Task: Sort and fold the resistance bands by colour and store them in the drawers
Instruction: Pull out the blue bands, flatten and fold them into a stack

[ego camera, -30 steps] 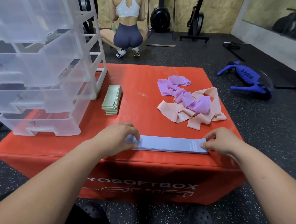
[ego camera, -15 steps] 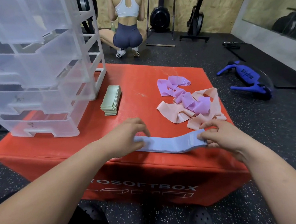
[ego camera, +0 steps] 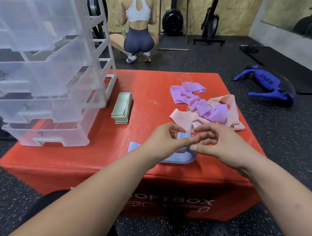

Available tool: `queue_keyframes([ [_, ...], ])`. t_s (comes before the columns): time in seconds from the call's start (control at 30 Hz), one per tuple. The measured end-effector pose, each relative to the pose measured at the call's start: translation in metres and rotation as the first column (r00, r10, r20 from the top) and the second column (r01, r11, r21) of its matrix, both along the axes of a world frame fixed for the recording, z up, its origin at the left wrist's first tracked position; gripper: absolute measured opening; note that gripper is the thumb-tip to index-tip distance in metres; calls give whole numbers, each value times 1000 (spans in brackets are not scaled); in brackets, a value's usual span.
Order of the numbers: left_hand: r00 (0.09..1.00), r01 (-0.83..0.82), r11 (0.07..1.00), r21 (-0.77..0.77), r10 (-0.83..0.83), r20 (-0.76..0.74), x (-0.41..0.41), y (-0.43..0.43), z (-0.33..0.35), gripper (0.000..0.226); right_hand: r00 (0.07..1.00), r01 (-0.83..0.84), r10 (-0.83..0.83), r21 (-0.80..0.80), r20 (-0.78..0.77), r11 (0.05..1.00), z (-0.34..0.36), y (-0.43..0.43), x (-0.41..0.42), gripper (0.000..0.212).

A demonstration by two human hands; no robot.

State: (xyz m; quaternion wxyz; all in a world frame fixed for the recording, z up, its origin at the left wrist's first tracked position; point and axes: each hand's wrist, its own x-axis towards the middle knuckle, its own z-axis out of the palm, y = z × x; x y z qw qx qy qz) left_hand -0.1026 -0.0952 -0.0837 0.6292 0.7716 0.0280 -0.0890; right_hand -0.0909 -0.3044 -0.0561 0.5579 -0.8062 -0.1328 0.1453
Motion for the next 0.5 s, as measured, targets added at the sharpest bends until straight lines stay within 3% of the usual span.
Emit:
queue_keyframes([
  [0.13,998,-56,996,71,53,39,2,3,1,41,980,7,28,-178,195,984,-14,3,6,67],
  [0.2,996,-78,995,62,75,47,3,7,5,39,956,22,72,-315,284,949,-24,8,8,92],
  [0.27,995,-93,996,16,92,37,3,12,11,38,958,-54,145,-344,246,938,-34,17,7,112],
  [0.4,992,-122,988,-97,123,3,2,37,22,34,963,-65,122,-235,239,970,-56,38,13,93],
  [0.5,979,-206,972,-114,203,-35,-1,65,25,31,952,-44,121,-266,280,963,-60,54,17,81],
])
